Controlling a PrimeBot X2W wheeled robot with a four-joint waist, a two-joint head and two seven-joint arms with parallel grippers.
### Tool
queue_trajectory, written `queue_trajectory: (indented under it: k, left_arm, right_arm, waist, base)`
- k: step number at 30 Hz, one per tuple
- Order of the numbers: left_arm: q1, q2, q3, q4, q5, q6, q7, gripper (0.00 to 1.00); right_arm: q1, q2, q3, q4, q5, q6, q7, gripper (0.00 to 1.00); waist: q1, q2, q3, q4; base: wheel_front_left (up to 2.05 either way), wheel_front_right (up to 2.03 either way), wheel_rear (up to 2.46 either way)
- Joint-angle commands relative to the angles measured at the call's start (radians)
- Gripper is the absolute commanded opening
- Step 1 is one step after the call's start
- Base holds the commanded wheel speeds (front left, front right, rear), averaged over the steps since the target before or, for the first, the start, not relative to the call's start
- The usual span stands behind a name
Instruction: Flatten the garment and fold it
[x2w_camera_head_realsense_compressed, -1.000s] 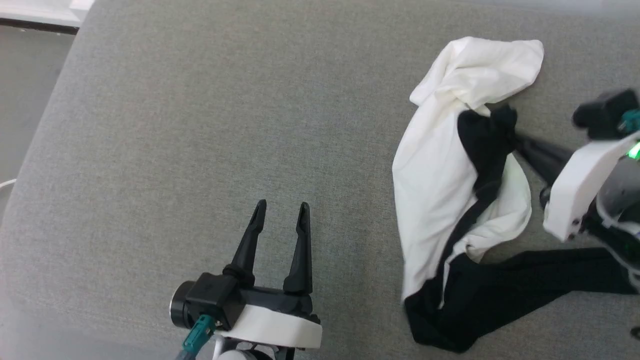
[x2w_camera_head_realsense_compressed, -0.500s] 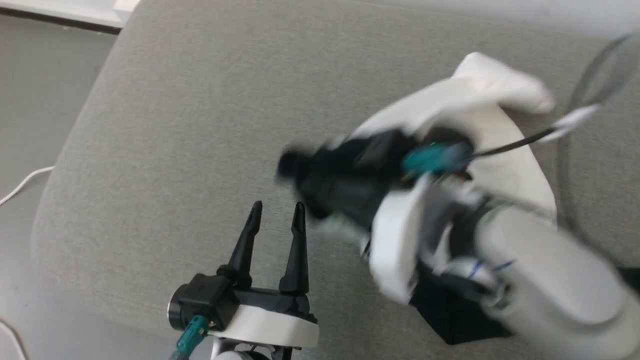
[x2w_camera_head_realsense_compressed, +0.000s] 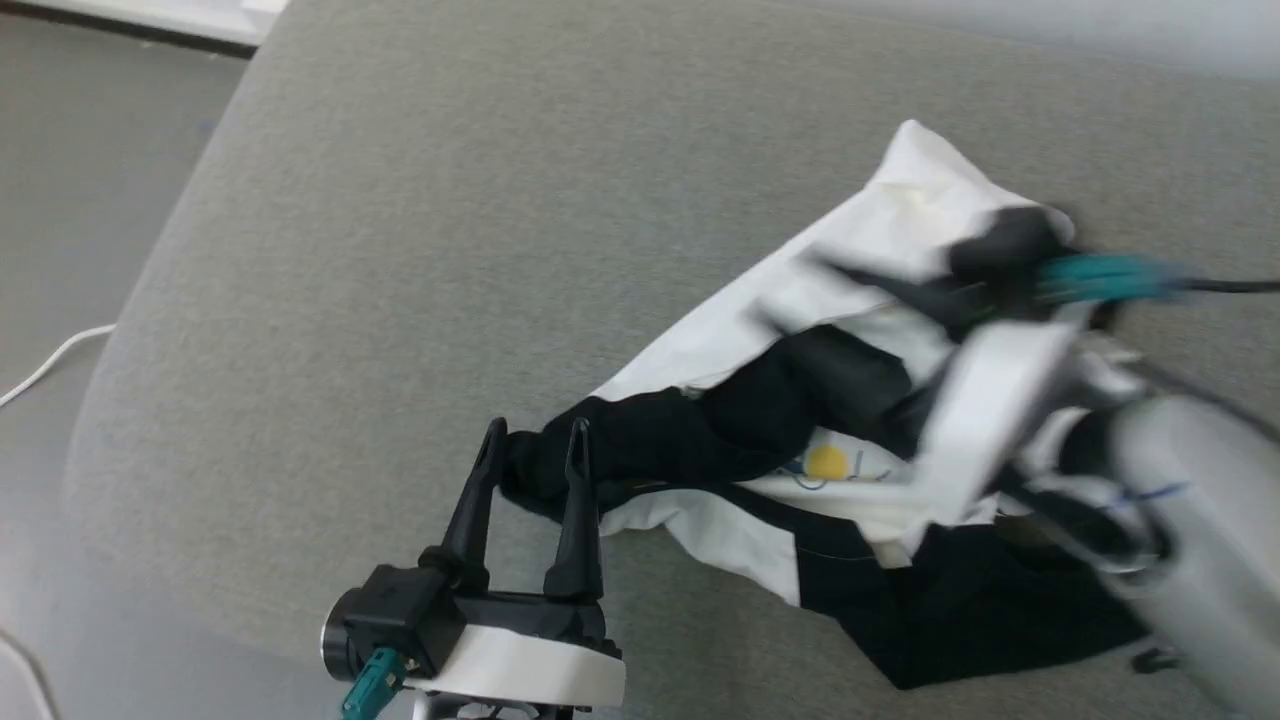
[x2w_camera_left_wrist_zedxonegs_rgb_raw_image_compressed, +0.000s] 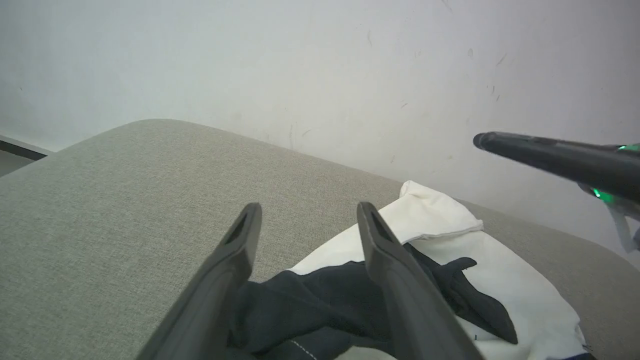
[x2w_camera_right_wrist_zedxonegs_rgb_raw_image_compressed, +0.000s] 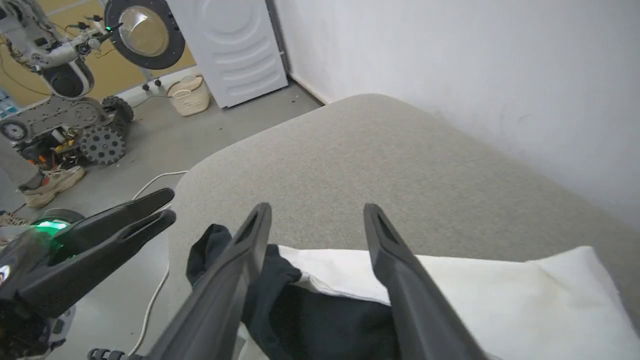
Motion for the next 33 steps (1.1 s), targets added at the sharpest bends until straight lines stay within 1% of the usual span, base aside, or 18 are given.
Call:
queue_trajectory:
  k: [1,4,7,9,11,12,14,15,17,20,23,27,30,33]
  left_arm:
    - [0.0,-0.002,0.001,-0.002,0.009,-0.004,-0.005,1.0]
    - [0.0,0.002,0.004,0.0,0.023,-0.008,-0.005,1.0]
    - [0.002,0.014,0.003,-0.003,0.034,-0.01,-0.004,1.0]
    - [0.001,0.025,0.002,-0.008,0.043,-0.009,0.001,1.0]
    - [-0.002,0.037,-0.001,-0.012,0.054,-0.008,0.013,1.0]
    - [-0.003,0.044,-0.002,-0.013,0.059,-0.007,0.019,1.0]
    - [-0.006,0.06,-0.006,-0.015,0.074,-0.008,0.033,1.0]
    - [-0.009,0.07,-0.012,-0.014,0.084,-0.009,0.044,1.0]
    - [-0.025,0.092,-0.032,-0.006,0.112,-0.019,0.074,1.0]
    - [-0.074,0.137,-0.066,0.014,0.168,-0.043,0.141,1.0]
    - [-0.141,0.184,-0.101,0.049,0.215,-0.087,0.248,1.0]
    - [-0.22,0.257,-0.145,0.108,0.278,-0.15,0.444,1.0]
    - [-0.265,0.283,-0.151,0.125,0.304,-0.167,0.541,1.0]
    - [-0.302,0.299,-0.156,0.137,0.328,-0.173,0.592,1.0]
  right_arm:
    - [0.045,-0.018,-0.057,-0.013,-0.026,-0.001,-0.039,1.0]
    - [0.18,-0.024,-0.257,-0.044,-0.085,-0.001,-0.134,1.0]
    - [0.351,0.016,-0.474,-0.087,-0.163,-0.001,-0.201,1.0]
    - [0.469,0.069,-0.615,-0.127,-0.226,-0.001,-0.231,1.0]
    - [0.574,0.137,-0.735,-0.174,-0.292,-0.001,-0.257,1.0]
    - [0.622,0.179,-0.781,-0.199,-0.321,-0.001,-0.264,1.0]
    - [0.7,0.259,-0.843,-0.242,-0.354,-0.001,-0.272,1.0]
    - [0.729,0.288,-0.861,-0.255,-0.366,-0.001,-0.274,1.0]
    - [0.766,0.325,-0.876,-0.268,-0.388,-0.001,-0.275,1.0]
    - [0.779,0.353,-0.867,-0.282,-0.397,-0.001,-0.274,1.0]
    - [0.769,0.364,-0.859,-0.29,-0.405,-0.001,-0.271,1.0]
    - [0.755,0.367,-0.85,-0.293,-0.409,-0.001,-0.263,1.0]
    - [0.754,0.366,-0.845,-0.292,-0.405,-0.001,-0.255,1.0]
    - [0.751,0.362,-0.838,-0.293,-0.397,-0.001,-0.249,1.0]
  waist:
    - [-0.0001,0.0,-0.024,-0.056]
    - [-0.0001,0.0,-0.042,-0.108]
    - [-0.0001,0.0,-0.057,-0.159]
    - [-0.0001,0.0,-0.061,-0.188]
    - [-0.0001,0.0,-0.063,-0.218]
    - [-0.0001,0.0,-0.065,-0.234]
    - [-0.0001,0.0,-0.065,-0.268]
    - [-0.0001,0.0,-0.065,-0.284]
    - [-0.0001,0.0,-0.065,-0.309]
    - [-0.0001,0.0,-0.062,-0.34]
    - [-0.0001,0.0,-0.057,-0.358]
    - [-0.0001,0.0,-0.044,-0.368]
    - [-0.0001,0.0,-0.027,-0.368]
    - [-0.0001,0.0,-0.006,-0.367]
  base:
    - [0.0,0.0,0.0]
    - [0.0,0.0,0.0]
    - [0.0,0.0,0.0]
    - [0.0,0.0,0.0]
    - [0.0,0.0,0.0]
    - [0.0,0.0,0.0]
    - [0.0,0.0,0.0]
    - [0.0,0.0,0.0]
    - [0.0,0.0,0.0]
    - [0.0,0.0,0.0]
    - [0.0,0.0,0.0]
    - [0.0,0.0,0.0]
    - [0.0,0.0,0.0]
    - [0.0,0.0,0.0]
